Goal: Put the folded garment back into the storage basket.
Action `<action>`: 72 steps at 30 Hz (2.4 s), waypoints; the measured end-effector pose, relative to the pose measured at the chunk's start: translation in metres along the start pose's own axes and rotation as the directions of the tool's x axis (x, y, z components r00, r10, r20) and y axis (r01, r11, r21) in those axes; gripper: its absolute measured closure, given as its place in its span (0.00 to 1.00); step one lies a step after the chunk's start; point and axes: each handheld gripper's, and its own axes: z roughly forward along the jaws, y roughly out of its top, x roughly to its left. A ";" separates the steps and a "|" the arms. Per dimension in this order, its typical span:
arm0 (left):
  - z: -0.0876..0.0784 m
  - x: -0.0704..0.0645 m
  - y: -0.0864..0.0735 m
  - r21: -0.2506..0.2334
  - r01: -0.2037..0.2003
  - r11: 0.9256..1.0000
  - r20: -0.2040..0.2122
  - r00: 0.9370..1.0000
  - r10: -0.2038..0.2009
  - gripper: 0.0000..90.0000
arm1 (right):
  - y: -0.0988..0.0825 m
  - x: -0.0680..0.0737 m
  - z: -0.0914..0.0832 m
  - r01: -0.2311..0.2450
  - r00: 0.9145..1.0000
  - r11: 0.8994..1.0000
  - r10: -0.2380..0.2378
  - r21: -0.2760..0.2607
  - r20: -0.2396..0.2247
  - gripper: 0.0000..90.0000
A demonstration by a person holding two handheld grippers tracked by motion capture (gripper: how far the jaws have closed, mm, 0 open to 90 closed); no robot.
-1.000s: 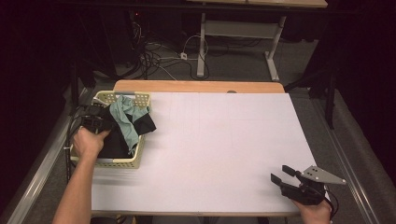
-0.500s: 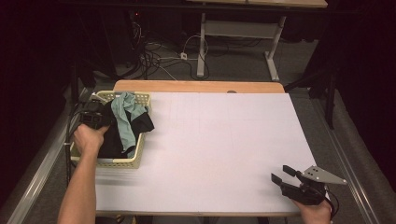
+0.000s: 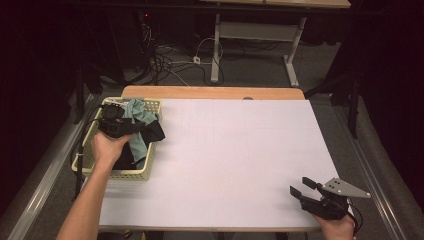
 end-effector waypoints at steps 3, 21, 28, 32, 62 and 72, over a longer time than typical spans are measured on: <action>0.003 -0.010 0.006 -0.007 -0.019 1.000 0.018 1.000 0.020 0.40 | 0.000 0.000 0.000 -0.001 1.000 1.000 0.001 -0.001 0.000 0.44; 0.023 -0.018 0.016 0.074 -0.051 0.996 0.034 0.998 0.048 0.91 | 0.000 0.001 0.000 0.001 1.000 1.000 -0.001 0.005 -0.012 0.44; 0.023 -0.009 0.000 0.158 -0.053 0.986 0.016 0.999 0.051 0.92 | 0.000 0.002 0.000 0.005 1.000 1.000 -0.005 0.004 -0.010 0.44; 0.032 -0.005 -0.010 0.250 -0.067 0.966 -0.019 0.997 0.074 0.92 | 0.000 0.001 0.000 0.003 1.000 1.000 -0.003 0.007 -0.007 0.44; 0.006 -0.001 -0.029 0.112 -0.017 0.994 -0.027 0.999 0.020 0.51 | 0.000 0.001 -0.002 0.001 1.000 1.000 -0.001 -0.004 0.000 0.44; -0.014 -0.004 -0.033 0.026 -0.013 1.000 -0.026 1.000 0.014 0.41 | 0.000 0.001 -0.002 0.001 1.000 1.000 -0.001 -0.006 0.002 0.44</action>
